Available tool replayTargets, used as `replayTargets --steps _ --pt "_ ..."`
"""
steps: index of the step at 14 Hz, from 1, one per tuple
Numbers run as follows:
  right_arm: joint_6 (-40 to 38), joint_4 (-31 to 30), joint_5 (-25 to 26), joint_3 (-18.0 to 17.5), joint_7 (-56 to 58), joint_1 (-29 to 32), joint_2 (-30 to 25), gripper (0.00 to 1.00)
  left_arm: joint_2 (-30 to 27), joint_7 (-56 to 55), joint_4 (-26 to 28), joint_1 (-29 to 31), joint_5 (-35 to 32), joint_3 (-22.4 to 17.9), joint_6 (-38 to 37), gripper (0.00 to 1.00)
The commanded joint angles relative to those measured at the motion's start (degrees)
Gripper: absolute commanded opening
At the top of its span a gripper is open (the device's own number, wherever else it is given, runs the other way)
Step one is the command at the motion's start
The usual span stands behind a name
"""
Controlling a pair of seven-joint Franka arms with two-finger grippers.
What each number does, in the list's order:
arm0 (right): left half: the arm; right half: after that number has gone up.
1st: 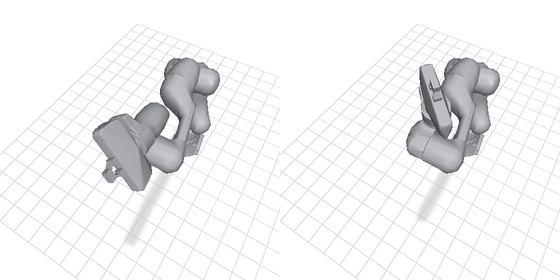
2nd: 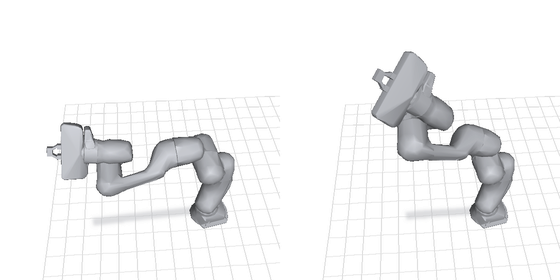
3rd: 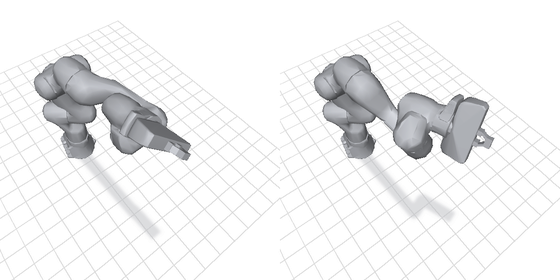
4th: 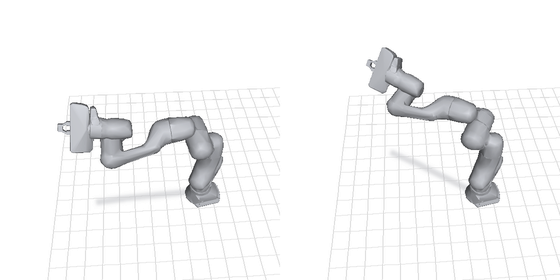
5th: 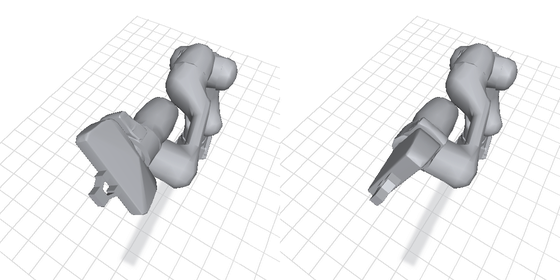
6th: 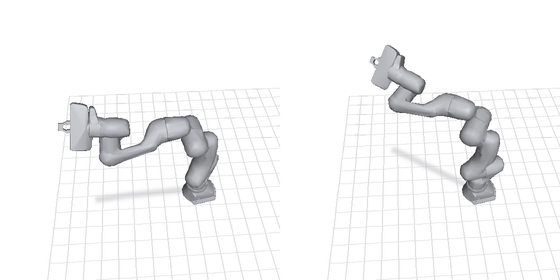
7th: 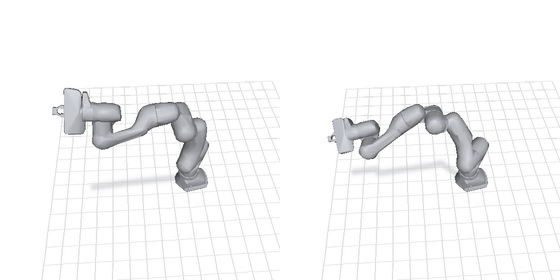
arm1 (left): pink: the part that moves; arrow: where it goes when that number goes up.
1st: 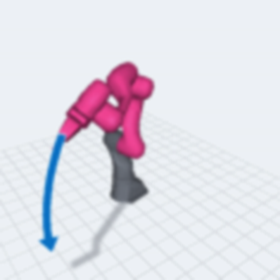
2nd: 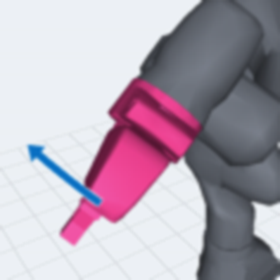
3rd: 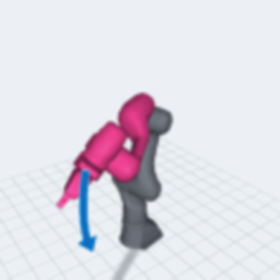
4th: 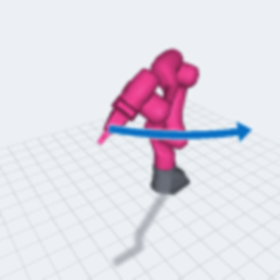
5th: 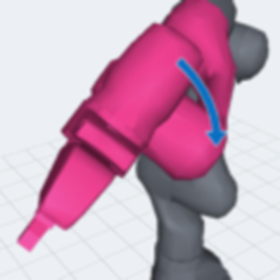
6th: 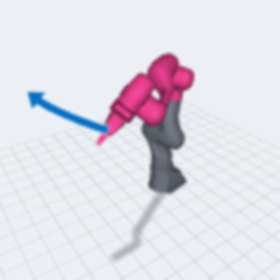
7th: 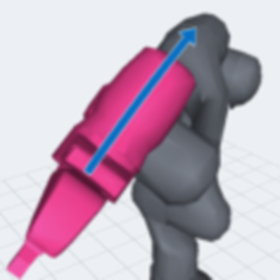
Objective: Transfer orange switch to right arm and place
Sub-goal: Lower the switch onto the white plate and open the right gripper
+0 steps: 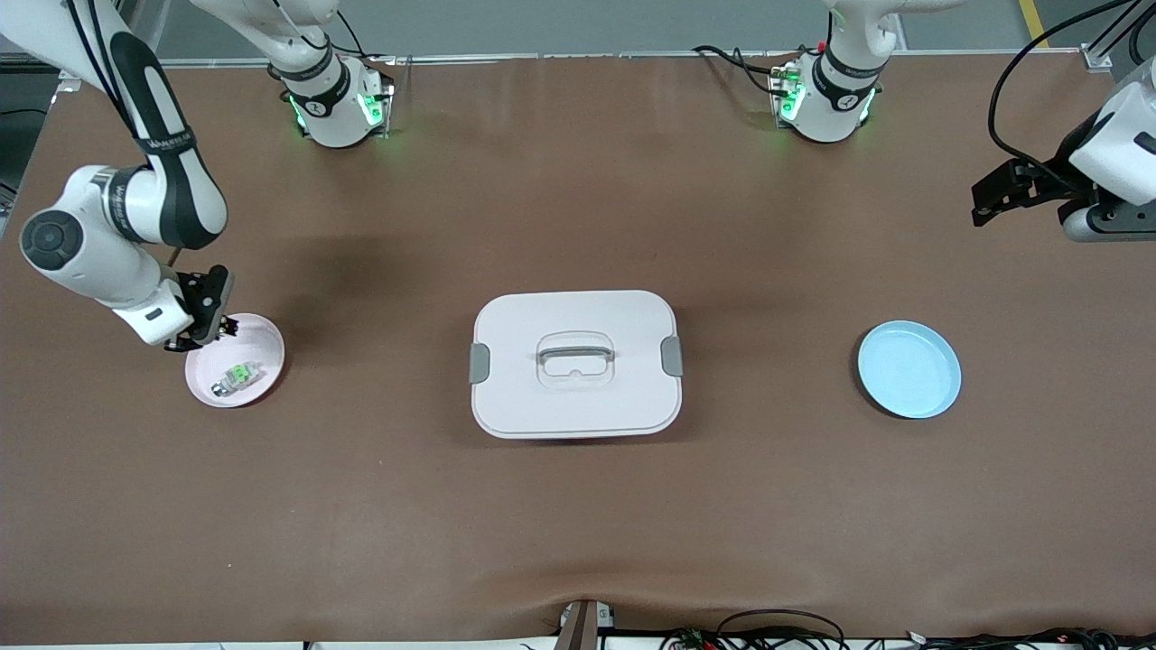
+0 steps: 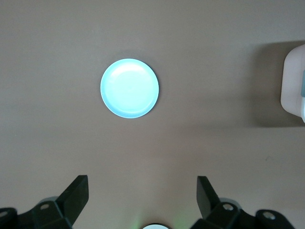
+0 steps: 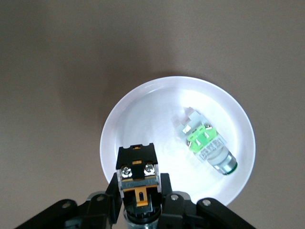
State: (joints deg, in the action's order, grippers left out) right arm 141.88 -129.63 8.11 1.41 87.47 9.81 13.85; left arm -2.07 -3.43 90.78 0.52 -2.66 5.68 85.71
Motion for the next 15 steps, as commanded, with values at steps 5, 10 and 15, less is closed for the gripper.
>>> replayTargets --steps 5,10,15 --pt "2.9 0.4 3.2 -0.7 1.0 2.1 4.2 0.0 -0.6 0.9 0.6 0.3 0.5 0.0 1.1 1.0" --pt "4.4 0.2 4.1 -0.7 1.3 2.4 5.7 0.08 -0.6 0.9 0.6 0.4 0.5 -0.1 1.4 1.0" --pt "5.4 0.1 4.1 -0.7 1.2 3.1 6.7 0.21 -0.6 0.9 0.6 0.4 0.5 -0.2 1.6 1.0"
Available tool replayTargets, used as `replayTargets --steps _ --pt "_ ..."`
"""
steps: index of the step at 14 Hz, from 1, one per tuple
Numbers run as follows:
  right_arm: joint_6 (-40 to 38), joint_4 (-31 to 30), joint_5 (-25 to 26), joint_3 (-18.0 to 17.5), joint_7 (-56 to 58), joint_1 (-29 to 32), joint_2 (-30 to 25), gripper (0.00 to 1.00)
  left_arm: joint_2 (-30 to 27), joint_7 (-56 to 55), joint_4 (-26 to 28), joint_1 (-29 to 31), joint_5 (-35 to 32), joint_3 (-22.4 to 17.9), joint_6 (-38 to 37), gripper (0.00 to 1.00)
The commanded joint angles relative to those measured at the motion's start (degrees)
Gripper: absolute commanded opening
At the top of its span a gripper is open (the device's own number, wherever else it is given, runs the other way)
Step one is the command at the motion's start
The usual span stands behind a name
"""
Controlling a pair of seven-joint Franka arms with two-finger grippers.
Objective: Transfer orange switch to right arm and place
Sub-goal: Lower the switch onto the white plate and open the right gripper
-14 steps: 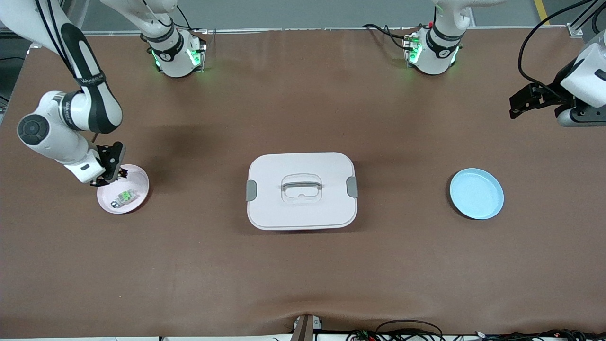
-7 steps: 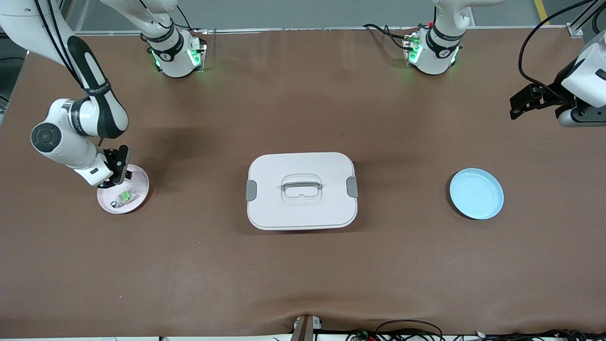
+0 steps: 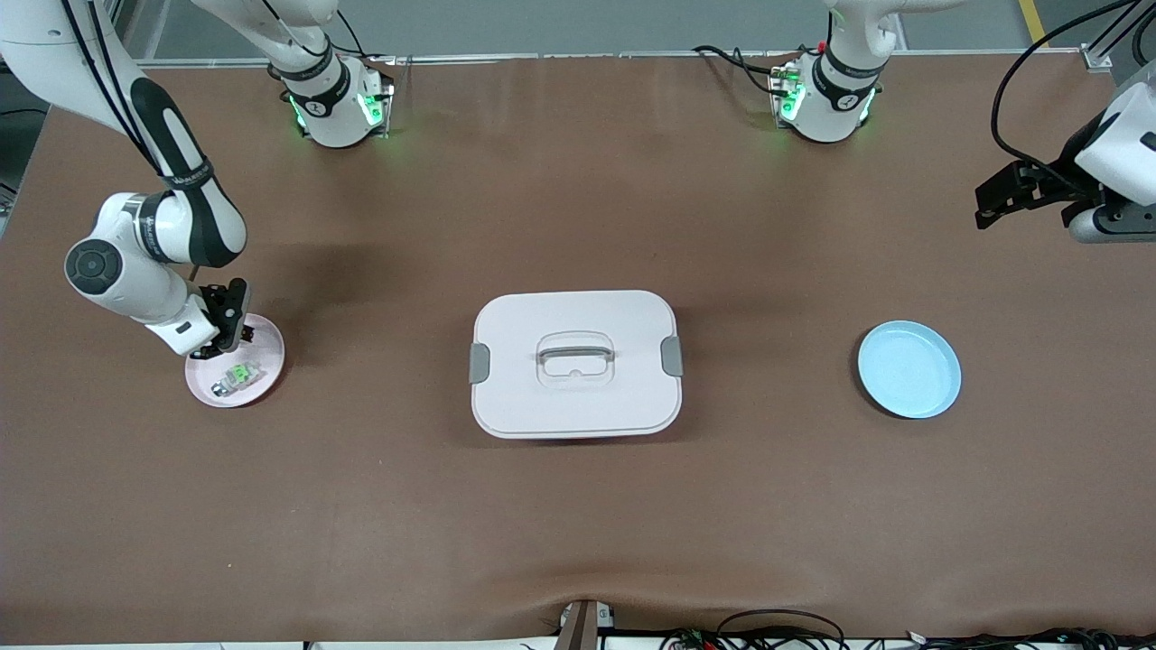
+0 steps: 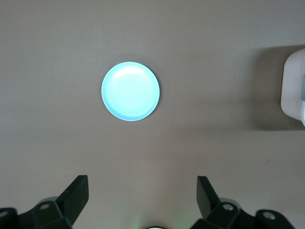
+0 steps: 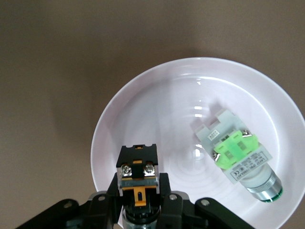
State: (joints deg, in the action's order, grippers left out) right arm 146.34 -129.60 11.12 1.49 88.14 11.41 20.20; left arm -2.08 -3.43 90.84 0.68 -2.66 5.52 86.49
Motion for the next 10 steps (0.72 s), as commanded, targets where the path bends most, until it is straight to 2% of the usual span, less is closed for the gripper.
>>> replayTargets --steps 1,2,3,4,5,6,10 --pt "1.0 0.1 1.1 -0.8 0.5 1.5 0.4 0.29 -0.6 0.9 0.6 0.3 0.5 -0.1 0.9 1.0" --pt "0.9 0.1 1.1 -0.8 0.5 1.4 0.3 0.41 -0.6 0.9 0.7 0.3 0.5 0.0 0.9 1.0" --pt "0.9 0.2 1.1 -0.8 0.5 1.2 0.4 0.59 -0.6 0.9 0.7 0.3 0.5 0.0 0.9 1.0" --pt "0.9 0.3 1.1 -0.8 0.5 1.2 0.2 0.72 -0.6 0.9 0.7 0.2 0.5 -0.1 0.9 1.0" --pt "0.8 0.3 1.1 -0.8 0.5 1.2 0.1 0.95 -0.6 0.9 0.7 0.2 0.5 0.0 0.9 1.0" --pt "0.8 0.5 1.1 -0.8 0.7 1.2 0.1 1.0 -0.6 0.9 0.7 0.2 0.5 0.0 0.9 1.0" --pt "0.2 1.1 1.0 -1.0 -1.5 1.1 -1.7 1.0 -0.3 0.9 0.5 0.2 0.5 0.0 1.5 1.0"
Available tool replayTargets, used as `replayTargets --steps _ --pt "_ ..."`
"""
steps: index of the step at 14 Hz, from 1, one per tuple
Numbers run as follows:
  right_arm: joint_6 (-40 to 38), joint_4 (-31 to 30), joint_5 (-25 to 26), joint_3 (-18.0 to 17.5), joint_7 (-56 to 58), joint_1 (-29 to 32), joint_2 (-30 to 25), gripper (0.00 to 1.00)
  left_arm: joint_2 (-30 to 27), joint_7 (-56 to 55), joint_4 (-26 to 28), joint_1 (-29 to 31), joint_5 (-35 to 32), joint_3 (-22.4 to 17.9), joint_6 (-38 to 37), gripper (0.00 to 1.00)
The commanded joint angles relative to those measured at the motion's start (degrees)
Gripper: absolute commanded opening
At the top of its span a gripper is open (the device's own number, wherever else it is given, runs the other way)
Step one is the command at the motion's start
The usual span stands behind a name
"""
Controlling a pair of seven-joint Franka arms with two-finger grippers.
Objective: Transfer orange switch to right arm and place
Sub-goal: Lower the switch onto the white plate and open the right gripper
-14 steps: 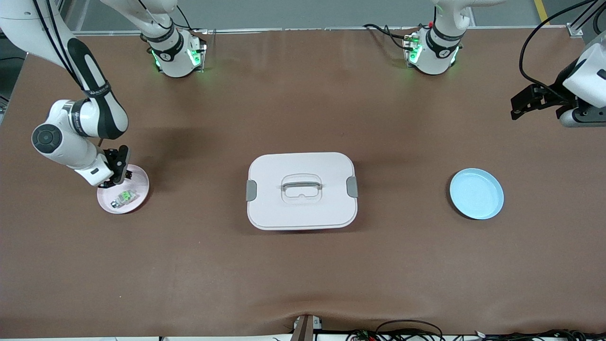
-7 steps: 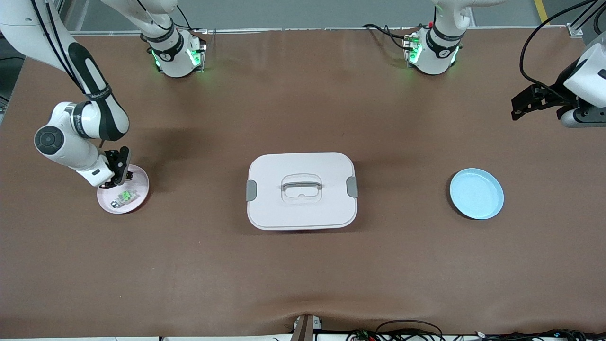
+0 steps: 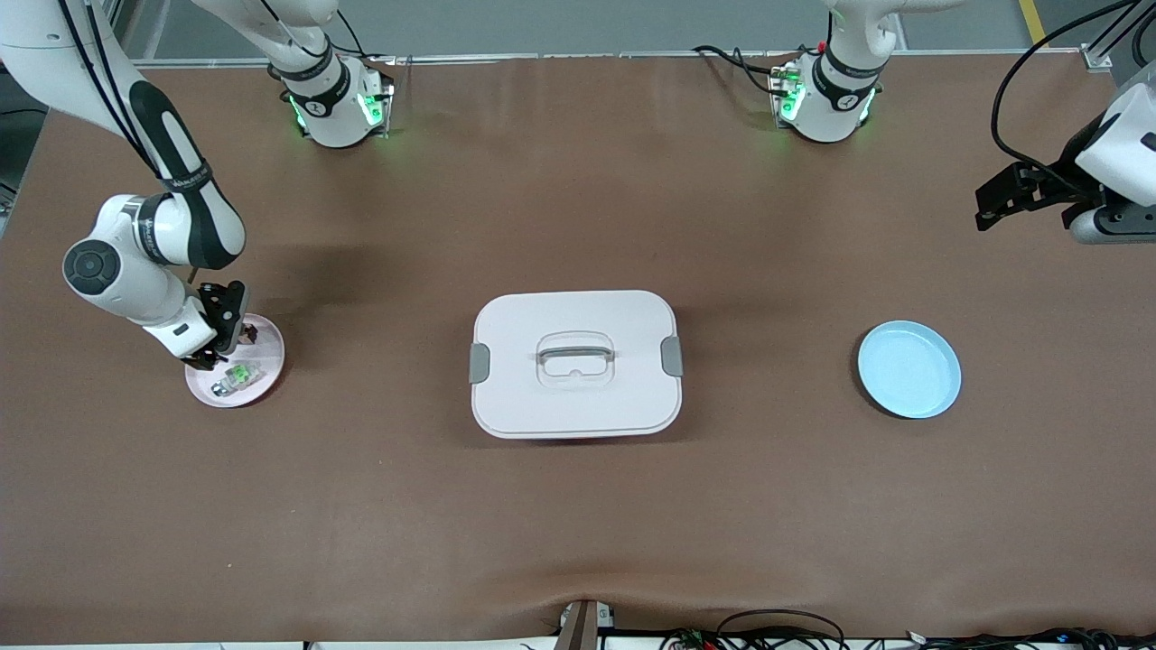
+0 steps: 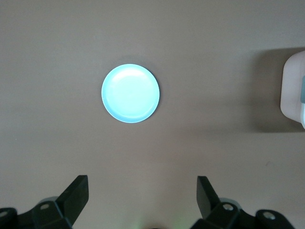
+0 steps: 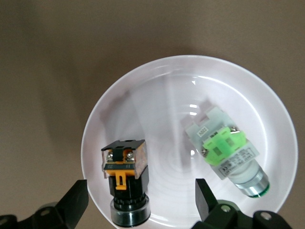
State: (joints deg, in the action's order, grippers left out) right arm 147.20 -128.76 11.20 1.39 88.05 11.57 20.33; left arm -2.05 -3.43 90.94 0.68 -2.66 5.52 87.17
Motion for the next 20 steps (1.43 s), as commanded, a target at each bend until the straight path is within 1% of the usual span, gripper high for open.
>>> replayTargets --steps 1,3,5,7,11,14,17,20 --pt "-0.9 0.5 0.9 -0.9 -3.9 0.8 -2.4 1.0 -0.3 0.9 0.4 0.2 0.5 0.0 0.8 1.0" --pt "-1.6 0.8 0.9 -0.9 -10.5 0.8 -4.1 1.0 -0.3 0.9 0.5 0.2 0.5 0.0 0.8 1.0" --pt "-5.1 0.9 0.9 -1.1 -18.9 0.6 -5.7 1.0 -0.3 0.9 0.5 0.2 0.5 0.0 0.8 1.0" --pt "-6.9 0.8 0.9 -1.2 -26.5 0.6 -7.2 1.0 -0.4 0.9 0.5 0.3 0.5 0.0 0.8 1.0" --pt "-7.4 0.2 0.9 -1.3 -37.0 -0.1 -10.7 1.0 -0.3 0.9 0.4 0.2 0.5 0.0 0.9 1.0" --pt "-9.5 0.2 0.9 -1.3 -50.4 -1.3 -13.6 1.0 -0.4 0.9 0.3 0.3 0.5 -0.1 0.8 1.0" --pt "-9.7 0.3 0.9 -1.3 -65.6 -2.3 -15.8 1.0 -0.4 0.9 0.4 0.3 0.5 -0.1 1.4 1.0" --pt "-10.4 0.4 0.2 -1.7 -72.4 -2.6 -17.7 1.0 -0.4 0.9 0.4 0.3 0.5 -0.1 1.4 1.0"
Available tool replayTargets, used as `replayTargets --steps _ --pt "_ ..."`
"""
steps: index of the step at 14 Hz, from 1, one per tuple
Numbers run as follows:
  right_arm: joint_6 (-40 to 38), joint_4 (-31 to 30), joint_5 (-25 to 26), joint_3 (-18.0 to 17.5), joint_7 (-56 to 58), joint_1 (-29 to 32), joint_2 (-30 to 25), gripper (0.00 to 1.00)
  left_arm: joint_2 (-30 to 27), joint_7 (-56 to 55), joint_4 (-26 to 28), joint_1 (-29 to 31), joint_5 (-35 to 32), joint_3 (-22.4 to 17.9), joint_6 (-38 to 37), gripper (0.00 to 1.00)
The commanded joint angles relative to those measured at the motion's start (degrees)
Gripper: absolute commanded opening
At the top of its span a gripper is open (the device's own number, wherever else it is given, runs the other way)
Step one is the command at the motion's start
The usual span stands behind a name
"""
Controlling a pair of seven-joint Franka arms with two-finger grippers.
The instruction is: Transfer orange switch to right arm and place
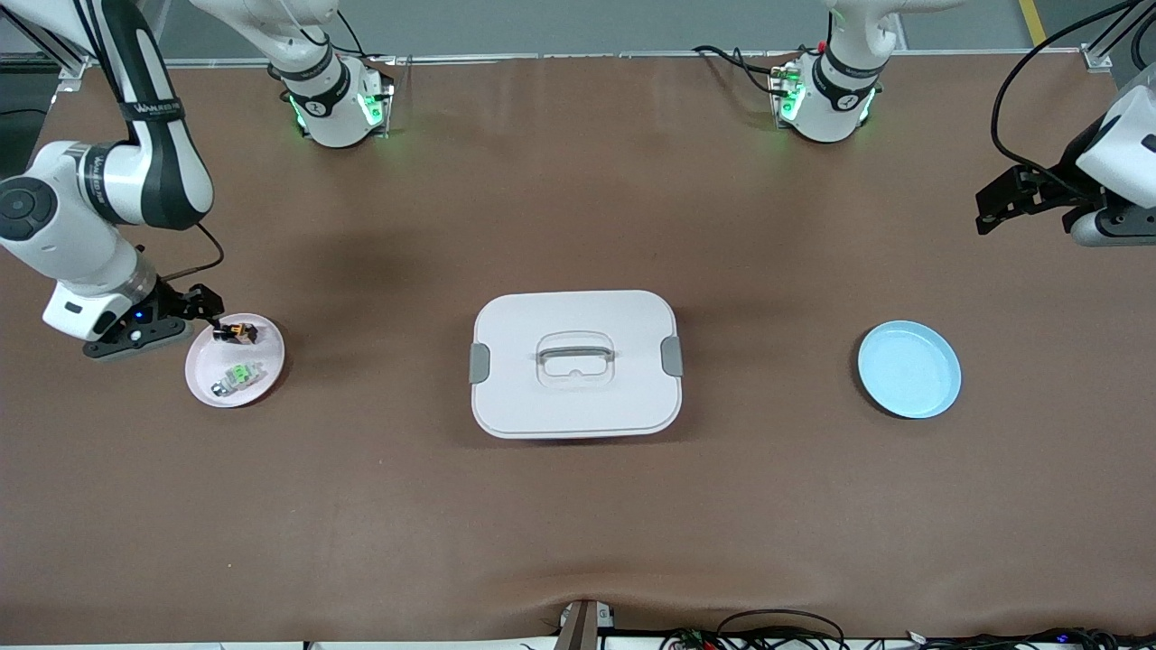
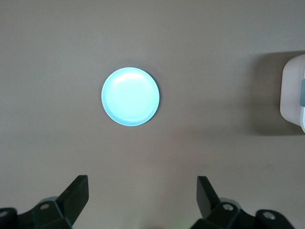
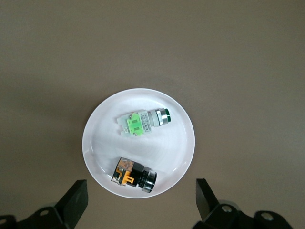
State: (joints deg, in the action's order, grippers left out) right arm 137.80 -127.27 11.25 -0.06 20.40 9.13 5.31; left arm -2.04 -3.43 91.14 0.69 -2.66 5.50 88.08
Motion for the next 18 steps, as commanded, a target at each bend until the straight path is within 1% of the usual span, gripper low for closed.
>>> replayTargets --steps 1,2,4,6,7,9,10,12,14,16,18 --pt "-1.6 -1.0 0.1 -0.4 -6.5 -0.3 -3.5 1.0 -0.3 0.9 0.1 0.3 0.5 0.0 0.6 1.0" --pt "-2.1 -1.0 -0.3 -0.3 -8.4 -0.8 -4.6 1.0 -0.3 0.9 0.0 0.3 0.5 0.0 0.8 1.0" --pt "-3.3 -0.7 -3.9 -0.3 -11.8 -1.3 -7.6 1.0 0.0 0.9 0.0 0.2 0.5 0.0 0.8 1.0" --pt "-6.9 0.8 -7.2 -0.3 -16.7 -1.7 -10.0 1.0 0.0 0.9 0.0 0.2 0.5 0.0 0.8 1.0" --pt "-9.3 2.0 -7.9 -0.3 -19.2 -1.9 -10.7 1.0 0.0 0.9 0.0 0.2 0.5 0.0 0.8 1.0" --pt "-15.1 6.6 -8.2 -0.3 -24.0 -3.4 -11.6 1.0 -0.1 0.9 -0.1 0.1 0.5 0.0 0.8 1.0" --pt "-19.1 10.2 -8.2 -0.3 -26.1 -3.9 -11.5 1.0 -0.1 0.9 -0.1 0.2 0.5 0.0 0.8 1.0" --pt "-26.0 17.1 -8.3 -0.3 -26.5 -4.6 -11.0 1.0 -0.1 0.8 -0.1 0.1 0.5 0.0 0.8 1.0" --pt "-28.1 21.0 -8.3 -0.2 -26.0 -5.2 -10.9 1.0 0.0 0.8 -0.1 0.0 0.4 0.0 0.8 1.0" --pt "-28.2 23.8 -8.3 -0.1 -25.4 -5.1 -10.8 1.0 -0.2 0.8 0.0 0.0 0.4 0.0 0.6 1.0" --pt "-28.2 25.0 -8.3 -0.1 -23.0 -5.2 -10.7 1.0 -0.2 0.8 0.0 -0.1 0.4 0.2 0.4 1.0"
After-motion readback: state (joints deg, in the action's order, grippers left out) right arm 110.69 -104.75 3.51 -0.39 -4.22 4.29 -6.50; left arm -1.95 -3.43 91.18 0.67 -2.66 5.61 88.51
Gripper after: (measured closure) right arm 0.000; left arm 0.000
